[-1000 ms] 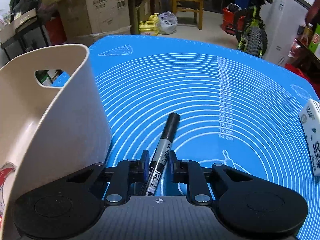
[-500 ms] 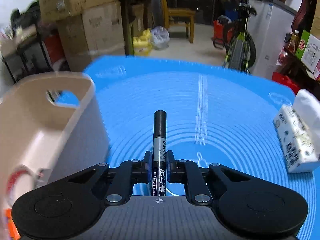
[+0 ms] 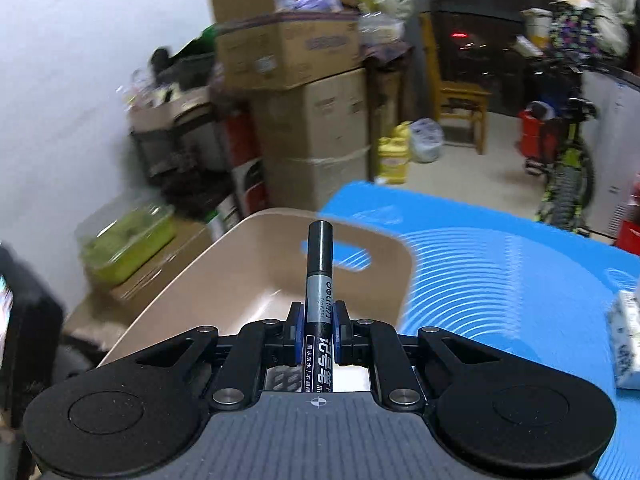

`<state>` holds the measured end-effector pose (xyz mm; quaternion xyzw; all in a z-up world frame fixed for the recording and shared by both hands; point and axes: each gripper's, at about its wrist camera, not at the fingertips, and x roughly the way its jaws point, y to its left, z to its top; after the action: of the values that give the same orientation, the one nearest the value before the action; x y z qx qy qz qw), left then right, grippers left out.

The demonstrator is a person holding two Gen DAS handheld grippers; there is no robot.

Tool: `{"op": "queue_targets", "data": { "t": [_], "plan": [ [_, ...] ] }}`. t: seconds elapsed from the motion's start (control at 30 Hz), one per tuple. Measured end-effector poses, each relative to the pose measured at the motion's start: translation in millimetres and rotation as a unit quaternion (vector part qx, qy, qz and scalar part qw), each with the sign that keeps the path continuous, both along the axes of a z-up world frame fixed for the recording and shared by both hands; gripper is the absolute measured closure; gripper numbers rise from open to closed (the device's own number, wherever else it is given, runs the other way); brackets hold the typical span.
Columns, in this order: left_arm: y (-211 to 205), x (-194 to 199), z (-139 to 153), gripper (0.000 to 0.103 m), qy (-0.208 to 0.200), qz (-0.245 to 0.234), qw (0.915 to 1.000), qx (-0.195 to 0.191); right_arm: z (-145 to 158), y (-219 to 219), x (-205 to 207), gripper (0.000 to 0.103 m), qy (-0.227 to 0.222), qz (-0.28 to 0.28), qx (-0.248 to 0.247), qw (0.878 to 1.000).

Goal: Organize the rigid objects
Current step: 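Carry the marker into the basket and release it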

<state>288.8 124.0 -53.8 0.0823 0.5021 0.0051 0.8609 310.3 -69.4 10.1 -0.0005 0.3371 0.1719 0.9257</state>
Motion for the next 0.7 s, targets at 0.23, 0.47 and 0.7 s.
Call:
{"op": "queue_targets", "data": {
  "t": [0.23,0.47,0.7],
  "plan": [
    [1.7,0.1,-0.7,0.090,-0.001,-0.001,1.0000,-0.001,-25.4,40.8,-7.6,0.079,0.040,0.029,-0.030,0.998],
    [2.5,0.6,-0.9,0.090,-0.001,0.001,1.0000,-0.003,-51.4,58.1,-5.4,0.079,0.091,0.041,-0.069,0.993],
    [3.7,-0.6,2.1,0.090,-0.002,0.001,1.0000,-0.007,-71.4,64.4,-10.8,0.077,0.125,0.042,-0.094,0.987]
  ]
}}
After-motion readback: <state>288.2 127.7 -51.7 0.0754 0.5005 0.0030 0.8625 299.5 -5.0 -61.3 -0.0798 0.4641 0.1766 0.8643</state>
